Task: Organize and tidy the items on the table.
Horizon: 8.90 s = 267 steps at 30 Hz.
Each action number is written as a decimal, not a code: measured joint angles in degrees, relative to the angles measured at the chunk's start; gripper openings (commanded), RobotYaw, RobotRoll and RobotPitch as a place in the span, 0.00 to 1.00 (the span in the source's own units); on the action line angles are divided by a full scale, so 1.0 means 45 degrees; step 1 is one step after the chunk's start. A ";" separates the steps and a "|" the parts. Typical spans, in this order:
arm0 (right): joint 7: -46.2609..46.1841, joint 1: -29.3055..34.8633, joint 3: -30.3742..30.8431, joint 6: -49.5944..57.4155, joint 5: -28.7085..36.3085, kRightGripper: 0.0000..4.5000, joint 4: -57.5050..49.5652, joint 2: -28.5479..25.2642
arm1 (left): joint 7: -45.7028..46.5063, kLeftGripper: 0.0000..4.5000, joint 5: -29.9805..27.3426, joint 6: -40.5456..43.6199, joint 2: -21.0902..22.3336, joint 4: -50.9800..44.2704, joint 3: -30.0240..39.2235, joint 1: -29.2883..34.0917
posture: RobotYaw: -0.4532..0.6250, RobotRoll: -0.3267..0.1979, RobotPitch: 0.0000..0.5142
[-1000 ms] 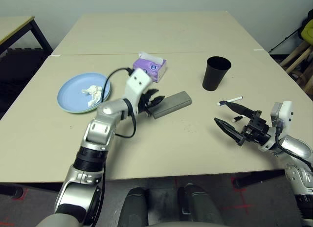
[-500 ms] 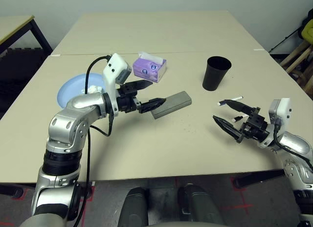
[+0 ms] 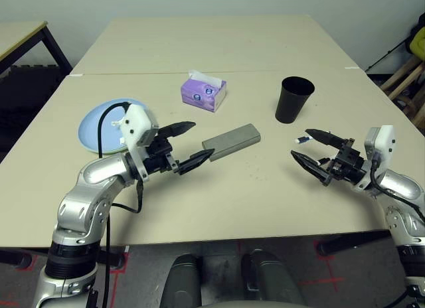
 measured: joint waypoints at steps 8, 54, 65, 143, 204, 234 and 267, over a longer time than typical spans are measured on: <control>0.0029 -0.0547 -0.0131 -0.0242 -0.0014 1.00 0.0668 -0.0263 | -0.0339 0.99 -0.0057 -0.0664 0.0503 0.0024 -0.0035 0.0431 | 0.47 0.62 0.12; 0.0049 -0.0575 -0.0625 0.1647 -0.2283 1.00 0.3327 -0.4494 | -0.0808 0.99 -0.1610 -0.0399 0.1888 0.0518 0.0430 -0.0579 | 0.46 0.62 0.13; 0.0673 -0.0928 -0.0011 0.3811 -0.2852 1.00 0.2733 -0.5574 | -0.0634 0.99 -0.1640 -0.0393 0.1839 0.0542 0.0494 -0.0714 | 0.46 0.62 0.14; 0.6435 -1.1509 1.0128 -0.6862 -1.3101 1.00 1.0760 -0.2244 | -0.0448 0.99 -0.1681 -0.0102 0.1495 0.0423 0.0219 -0.0763 | 0.52 0.62 0.23; 0.0563 -1.2780 0.1470 0.4714 -0.2079 0.09 0.6591 0.0126 | -0.0867 1.00 -0.1520 -0.0408 0.1505 0.0969 -0.0165 -0.0882 | 0.48 0.62 0.19; -0.2058 -1.1232 0.0506 0.2167 -0.2792 0.09 0.8041 -0.0403 | -0.0856 1.00 -0.1490 -0.0603 0.1373 0.1003 -0.0157 -0.1040 | 0.48 0.62 0.21; 0.2938 -1.0483 0.1138 0.4757 -0.1458 0.99 0.4123 -0.2115 | -0.0642 1.00 -0.1503 -0.0548 0.1361 0.0977 -0.0162 -0.1076 | 0.48 0.62 0.20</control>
